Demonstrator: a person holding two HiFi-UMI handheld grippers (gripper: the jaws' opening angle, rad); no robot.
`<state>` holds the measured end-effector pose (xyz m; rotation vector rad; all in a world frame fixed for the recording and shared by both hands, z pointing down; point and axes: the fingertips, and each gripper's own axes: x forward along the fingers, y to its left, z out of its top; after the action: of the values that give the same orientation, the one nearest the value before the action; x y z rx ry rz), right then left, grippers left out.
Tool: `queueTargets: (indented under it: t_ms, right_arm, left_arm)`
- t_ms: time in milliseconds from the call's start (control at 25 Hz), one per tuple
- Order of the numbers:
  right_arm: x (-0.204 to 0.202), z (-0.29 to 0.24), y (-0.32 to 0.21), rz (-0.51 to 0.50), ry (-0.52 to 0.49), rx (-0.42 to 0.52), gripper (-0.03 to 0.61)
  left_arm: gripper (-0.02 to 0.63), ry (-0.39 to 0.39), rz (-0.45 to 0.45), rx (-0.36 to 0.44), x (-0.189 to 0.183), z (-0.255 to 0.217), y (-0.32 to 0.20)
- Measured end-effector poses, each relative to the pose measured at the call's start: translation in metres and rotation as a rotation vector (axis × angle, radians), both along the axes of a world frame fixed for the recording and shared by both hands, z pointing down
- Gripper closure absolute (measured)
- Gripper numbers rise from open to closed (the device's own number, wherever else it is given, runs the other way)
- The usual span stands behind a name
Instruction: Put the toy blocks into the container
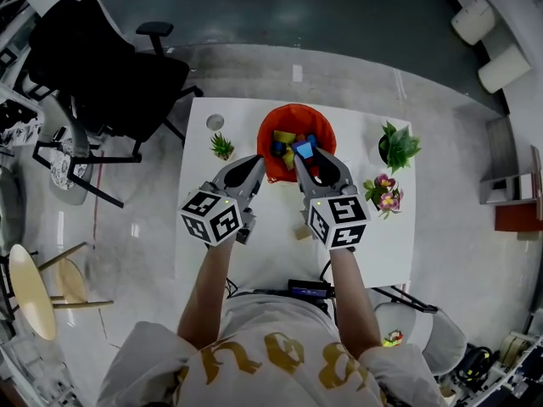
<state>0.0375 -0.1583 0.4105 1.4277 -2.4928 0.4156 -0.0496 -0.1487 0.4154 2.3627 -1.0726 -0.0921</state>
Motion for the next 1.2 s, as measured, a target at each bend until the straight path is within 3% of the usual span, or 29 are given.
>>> queueTargets:
  t_ms: [320,720,1200]
  right_arm:
    - [-0.015,0.000,-0.014,-0.031,0.003,-0.027,0.416]
    - [-0.026,0.011,-0.022,-0.077,0.088,-0.078,0.414]
    - [-0.031,0.011,-0.018,-0.115,0.105,-0.064,0.390]
  left_arm:
    - [0.612,0.015,-0.020,-0.002,-0.005,-0.001,-0.014]
    - [0.612,0.015,-0.036,-0.015,-0.002,0.008,-0.024]
    - [0.612,0.021,-0.051,-0.021,-0.006,0.010,-0.021]
